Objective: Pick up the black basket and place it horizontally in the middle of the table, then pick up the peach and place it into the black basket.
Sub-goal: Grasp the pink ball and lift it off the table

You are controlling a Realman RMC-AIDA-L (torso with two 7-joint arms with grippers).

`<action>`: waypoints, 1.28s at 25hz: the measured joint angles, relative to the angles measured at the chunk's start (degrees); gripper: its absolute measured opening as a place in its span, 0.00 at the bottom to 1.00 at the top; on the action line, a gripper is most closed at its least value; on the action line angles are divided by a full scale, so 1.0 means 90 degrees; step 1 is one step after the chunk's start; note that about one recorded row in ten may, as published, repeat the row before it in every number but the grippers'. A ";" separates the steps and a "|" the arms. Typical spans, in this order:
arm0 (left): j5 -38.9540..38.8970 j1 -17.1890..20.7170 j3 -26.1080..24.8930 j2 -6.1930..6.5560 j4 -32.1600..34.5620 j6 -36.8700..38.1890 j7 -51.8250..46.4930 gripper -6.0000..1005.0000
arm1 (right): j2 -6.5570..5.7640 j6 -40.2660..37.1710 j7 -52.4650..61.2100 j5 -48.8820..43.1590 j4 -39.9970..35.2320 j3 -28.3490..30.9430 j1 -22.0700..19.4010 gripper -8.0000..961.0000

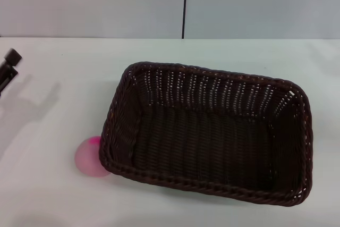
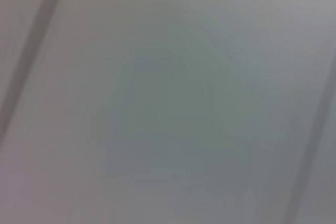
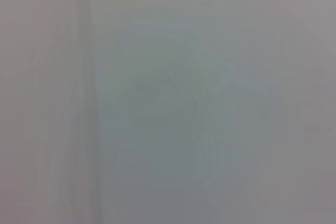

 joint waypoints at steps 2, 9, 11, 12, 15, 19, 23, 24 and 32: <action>0.0578 -0.0005 0.0528 0.0183 0.0620 -0.0005 -0.0788 0.80 | 0.0056 -0.0190 -0.0467 0.0659 0.0641 0.0341 -0.0232 0.52; 0.1759 -0.0169 0.1599 0.0732 0.0816 0.0094 -0.1508 0.80 | 0.0136 -0.0447 -0.1376 0.1699 0.1856 0.1513 -0.0789 0.52; 0.2252 -0.0200 0.1768 0.0876 0.0906 0.0095 -0.1799 0.80 | 0.0108 -0.0407 -0.1366 0.1711 0.2184 0.2177 -0.0862 0.52; 0.2252 -0.0200 0.1768 0.0876 0.0906 0.0095 -0.1799 0.79 | 0.0108 -0.0407 -0.1366 0.1711 0.2184 0.2177 -0.0862 0.52; 0.2541 -0.0159 0.1783 0.0894 0.1010 0.0117 -0.1839 0.79 | 0.0098 -0.0305 -0.1390 0.1717 0.2309 0.2451 -0.0928 0.52; 0.2758 -0.0192 0.1799 0.0895 0.1033 0.0153 -0.1836 0.78 | 0.0124 -0.0070 -0.1399 0.1722 0.2329 0.2480 -0.0947 0.52; 0.2859 -0.0263 0.1925 0.0809 0.1043 0.0161 -0.1787 0.77 | 0.0150 0.0128 -0.1403 0.1726 0.2397 0.2485 -0.0900 0.52; 0.2870 -0.0271 0.1950 0.0797 0.1043 0.0160 -0.1785 0.77 | 0.0152 0.0160 -0.1404 0.1726 0.2428 0.2486 -0.0892 0.52; 0.2982 -0.0294 0.2031 0.0709 0.1048 0.0159 -0.1768 0.75 | 0.0164 0.0329 -0.1414 0.1733 0.2527 0.2492 -0.0876 0.52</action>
